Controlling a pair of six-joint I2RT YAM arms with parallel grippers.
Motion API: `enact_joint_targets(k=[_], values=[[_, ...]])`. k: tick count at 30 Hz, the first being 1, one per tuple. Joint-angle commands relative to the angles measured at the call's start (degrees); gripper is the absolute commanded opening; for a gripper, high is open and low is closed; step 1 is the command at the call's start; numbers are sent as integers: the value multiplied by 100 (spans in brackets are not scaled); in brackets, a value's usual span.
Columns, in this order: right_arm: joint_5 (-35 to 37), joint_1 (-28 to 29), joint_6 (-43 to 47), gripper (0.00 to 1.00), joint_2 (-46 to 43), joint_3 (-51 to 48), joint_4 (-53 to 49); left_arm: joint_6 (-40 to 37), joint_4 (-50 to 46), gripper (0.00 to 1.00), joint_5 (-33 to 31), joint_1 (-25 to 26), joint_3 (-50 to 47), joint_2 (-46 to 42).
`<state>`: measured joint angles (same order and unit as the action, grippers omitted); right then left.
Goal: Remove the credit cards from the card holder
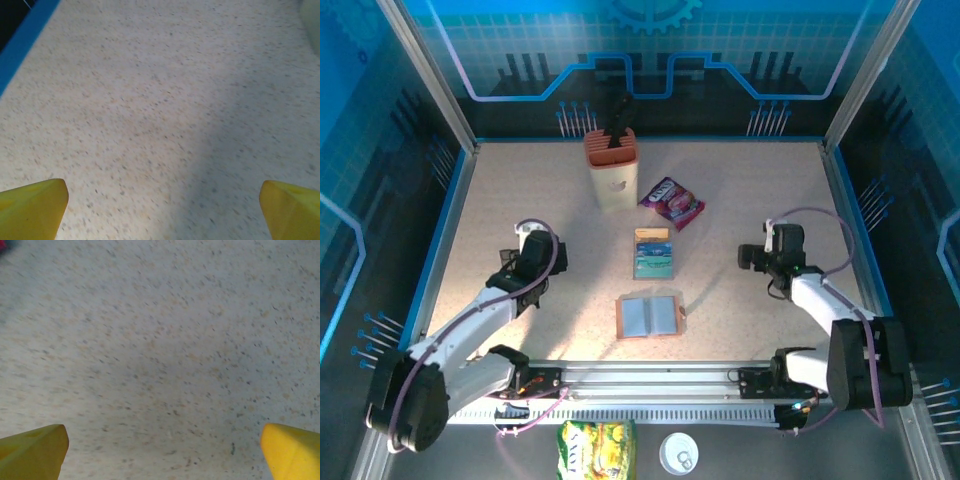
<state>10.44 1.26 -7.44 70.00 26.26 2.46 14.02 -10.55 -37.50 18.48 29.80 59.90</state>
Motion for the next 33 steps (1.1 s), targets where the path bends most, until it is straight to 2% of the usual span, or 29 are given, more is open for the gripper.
enact_joint_targets(k=[1,6,11,13,16,20,25,27,32,33], values=[[185,-143,271,100,158,-107,1853,-616,1422,99,-392,-187,-205,471],[-151,-143,112,100,604,-274,3229,-982,2810,99,-62,-385,-481,1110],[-237,-136,141,100,1102,-323,4108,-1171,4005,99,617,-788,-752,1269],[-252,-120,178,100,1196,-214,3974,-1190,4337,99,929,-980,-818,1326],[-442,-13,397,100,1301,-227,4125,-1135,4341,99,1158,-1238,-715,1469],[-579,90,593,100,1878,-744,5708,-1139,5027,99,1614,-1472,-804,1687],[-635,147,692,100,1781,-664,5413,-1216,6090,99,2011,-1600,-999,2190],[-444,164,632,100,1798,-586,5276,-1265,6325,99,2140,-1602,-1008,2410],[-159,205,569,100,1800,-500,5121,-1393,6649,99,2365,-1593,-909,2942],[-149,208,572,100,1808,-504,5129,-1364,6453,99,2366,-1585,-855,2885]])
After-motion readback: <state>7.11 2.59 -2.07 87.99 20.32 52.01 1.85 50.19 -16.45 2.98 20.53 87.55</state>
